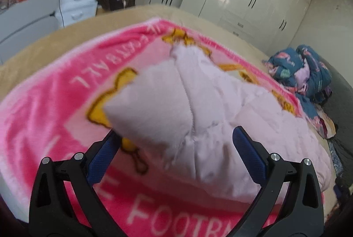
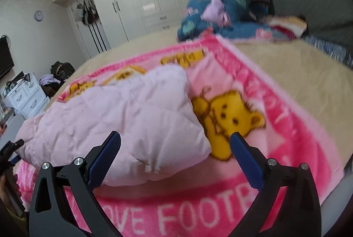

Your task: Fold large clothes

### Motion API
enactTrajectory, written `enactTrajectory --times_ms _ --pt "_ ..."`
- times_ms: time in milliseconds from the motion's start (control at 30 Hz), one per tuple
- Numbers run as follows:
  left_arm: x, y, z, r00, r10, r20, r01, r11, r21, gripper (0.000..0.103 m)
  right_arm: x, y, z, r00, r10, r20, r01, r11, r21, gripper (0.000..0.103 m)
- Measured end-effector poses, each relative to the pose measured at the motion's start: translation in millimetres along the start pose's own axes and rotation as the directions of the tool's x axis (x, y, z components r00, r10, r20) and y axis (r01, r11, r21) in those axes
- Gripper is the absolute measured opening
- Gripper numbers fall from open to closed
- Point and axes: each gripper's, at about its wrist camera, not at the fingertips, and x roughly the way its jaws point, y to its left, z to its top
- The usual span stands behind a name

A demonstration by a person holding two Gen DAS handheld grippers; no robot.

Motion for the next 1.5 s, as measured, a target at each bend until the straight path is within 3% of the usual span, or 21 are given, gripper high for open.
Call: enactTrajectory --times_ms 100,200,400,500,667,900,1500 --pt "-36.3 -4.4 -1.7 0.997 -0.001 0.076 -0.003 0.998 0.056 0.094 -16.8 10.3 7.0 0.999 0.028 0.041 -0.027 0.999 -0.031 0.099" --pt "-60.3 -12.0 -3.7 0.995 -0.005 0.101 -0.006 0.994 0.111 0.094 -35.2 28.5 10.1 0.995 0.075 0.07 -0.07 0.995 -0.071 0.099" --pt "-98.2 -38.8 -25.9 0.994 -0.083 0.071 0.068 0.98 0.188 0.094 -56.3 72.1 4.0 0.984 0.177 0.033 -0.169 0.97 -0.175 0.099" --pt "-109.4 -56.0 -42.8 0.992 -0.116 0.053 0.102 0.971 0.215 0.094 -65.3 89.5 -4.0 0.982 0.188 0.023 -0.178 0.956 -0.234 0.099" --pt "-114.4 -78.8 -67.1 0.99 -0.137 -0.014 0.136 0.953 0.271 0.094 -72.1 104.6 -26.5 0.981 0.19 -0.03 -0.191 0.943 -0.273 0.099" --pt "-109.0 -90.0 -86.6 0.991 -0.131 -0.036 0.136 0.943 0.304 0.094 -70.4 116.6 -59.4 0.977 0.189 -0.095 -0.209 0.926 -0.313 0.099" --pt "-113.4 -89.0 -87.2 0.996 -0.088 -0.019 0.09 0.948 0.306 0.094 -71.2 123.1 -59.5 0.973 0.213 -0.092 -0.231 0.924 -0.303 0.099"
